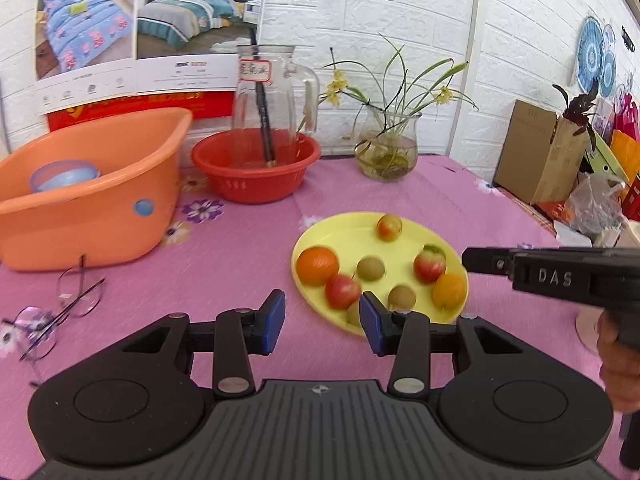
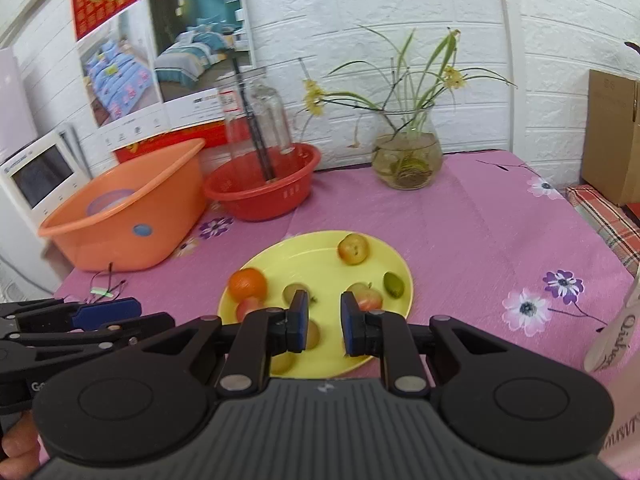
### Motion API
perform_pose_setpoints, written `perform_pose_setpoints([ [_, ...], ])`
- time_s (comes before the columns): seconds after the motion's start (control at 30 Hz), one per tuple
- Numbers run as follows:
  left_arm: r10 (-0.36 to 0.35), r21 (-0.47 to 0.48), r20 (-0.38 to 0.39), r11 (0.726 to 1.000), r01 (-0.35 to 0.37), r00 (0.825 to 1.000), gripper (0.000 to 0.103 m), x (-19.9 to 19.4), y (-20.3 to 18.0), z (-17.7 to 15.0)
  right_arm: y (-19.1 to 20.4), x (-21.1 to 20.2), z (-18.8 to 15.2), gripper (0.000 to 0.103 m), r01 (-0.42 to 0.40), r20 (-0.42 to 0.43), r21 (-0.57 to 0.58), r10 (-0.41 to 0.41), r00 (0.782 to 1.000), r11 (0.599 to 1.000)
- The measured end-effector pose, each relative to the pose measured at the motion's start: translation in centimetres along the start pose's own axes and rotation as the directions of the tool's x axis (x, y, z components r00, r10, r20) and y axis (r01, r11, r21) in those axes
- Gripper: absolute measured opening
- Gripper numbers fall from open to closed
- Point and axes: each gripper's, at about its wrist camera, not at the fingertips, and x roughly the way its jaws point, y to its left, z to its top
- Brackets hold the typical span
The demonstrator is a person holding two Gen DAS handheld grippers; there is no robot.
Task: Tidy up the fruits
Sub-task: 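Lower both fruits onto the yellow plate and open both tools, then move both open tools back over the remaining fruits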
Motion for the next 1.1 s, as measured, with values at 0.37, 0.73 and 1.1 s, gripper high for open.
perform_pose_setpoints([
  [0.37, 0.026, 0.007, -0.010, 1.000, -0.026, 1.000, 0.040, -6.0, 2.8, -5.7, 4.1, -1.8, -2.9, 0.070, -0.087, -0.069, -0.122, 0.079, 0.994, 0.989],
  [0.73, 0.008, 0.057, -0.052, 0.998, -0.005, 0.999, 0.040, -7.3, 2.1, -9.8, 7.5, -1.3, -5.3, 0.071, -0.141, -0.148, -0.194, 0.113, 0.982, 0.971],
  [1.1, 0.007, 0.059, -0.089, 0.998, -0.002, 0.996, 0.040, -6.1, 2.6, -10.8, 9.3, 0.9, -6.3, 0.071, -0.214, -0.255, -0.213, 0.157, 0.954, 0.953],
])
